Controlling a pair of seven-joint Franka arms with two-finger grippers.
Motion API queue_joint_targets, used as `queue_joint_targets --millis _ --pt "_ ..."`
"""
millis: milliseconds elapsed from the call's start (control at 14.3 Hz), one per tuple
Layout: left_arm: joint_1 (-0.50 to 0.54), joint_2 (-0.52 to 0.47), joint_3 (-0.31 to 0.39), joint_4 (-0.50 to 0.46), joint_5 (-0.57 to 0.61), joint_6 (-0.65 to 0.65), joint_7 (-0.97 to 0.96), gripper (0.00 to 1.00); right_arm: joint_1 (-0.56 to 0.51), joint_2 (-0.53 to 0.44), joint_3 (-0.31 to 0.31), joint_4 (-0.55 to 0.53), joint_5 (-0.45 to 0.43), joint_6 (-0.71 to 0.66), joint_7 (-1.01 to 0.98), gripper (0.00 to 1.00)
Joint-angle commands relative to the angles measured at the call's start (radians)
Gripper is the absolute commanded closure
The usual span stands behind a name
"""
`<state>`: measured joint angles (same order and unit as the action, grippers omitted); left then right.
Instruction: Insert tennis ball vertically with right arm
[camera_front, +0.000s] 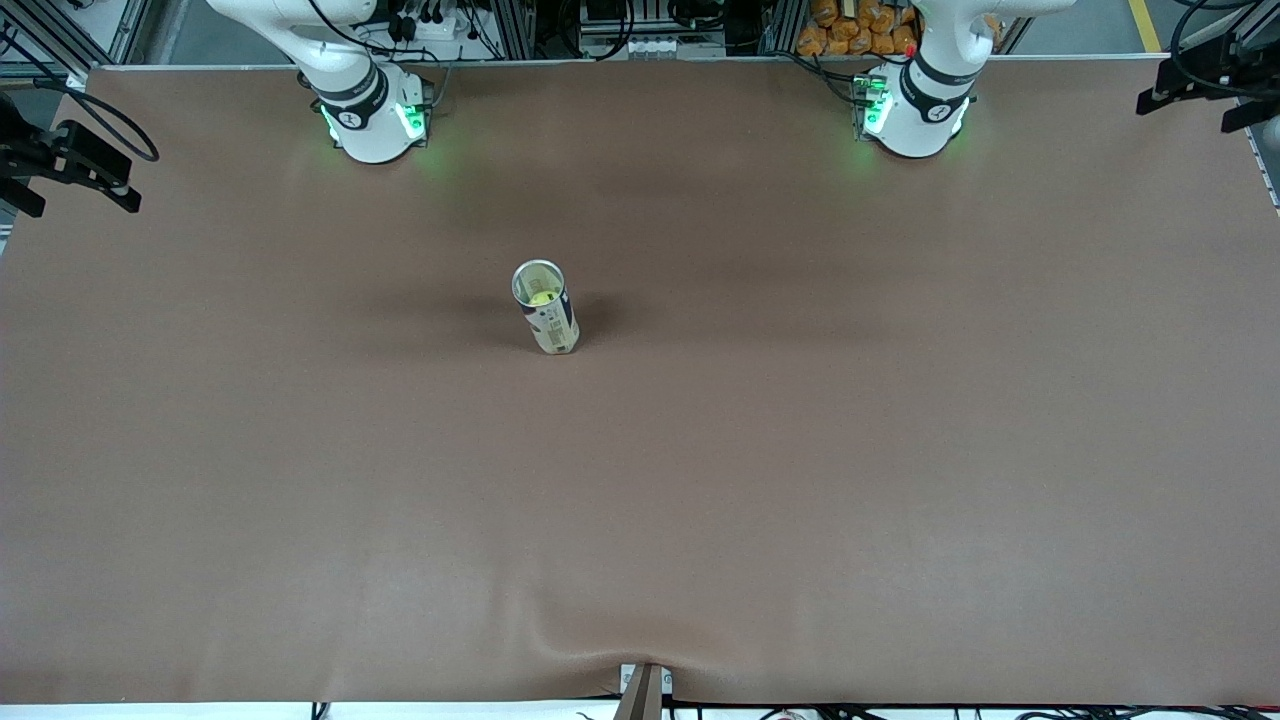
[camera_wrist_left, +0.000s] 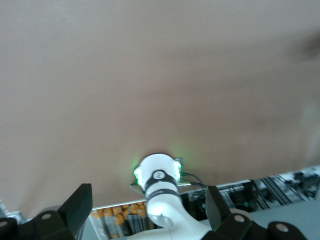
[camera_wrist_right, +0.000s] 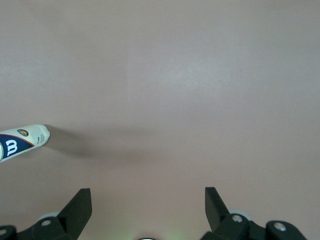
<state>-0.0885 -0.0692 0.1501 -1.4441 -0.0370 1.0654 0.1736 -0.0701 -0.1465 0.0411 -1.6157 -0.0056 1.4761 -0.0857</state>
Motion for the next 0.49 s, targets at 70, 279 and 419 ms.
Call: queue_joint_targets --millis 70,279,419 --pt "-0.005 0.020 -0.027 -0.025 0.086 0.145 -0.014 0.00 0.003 0.015 -0.001 0.025 -0.014 -0.013 -0.012 0.00" --pt "-0.007 0.038 -0.029 -0.024 0.075 0.180 -0.014 0.00 0.007 0.016 -0.001 0.022 -0.014 -0.005 -0.011 0.00" --pt "-0.008 0.032 -0.032 -0.021 0.062 0.180 -0.006 0.00 0.004 0.016 -0.001 0.022 -0.014 -0.008 -0.012 0.00"
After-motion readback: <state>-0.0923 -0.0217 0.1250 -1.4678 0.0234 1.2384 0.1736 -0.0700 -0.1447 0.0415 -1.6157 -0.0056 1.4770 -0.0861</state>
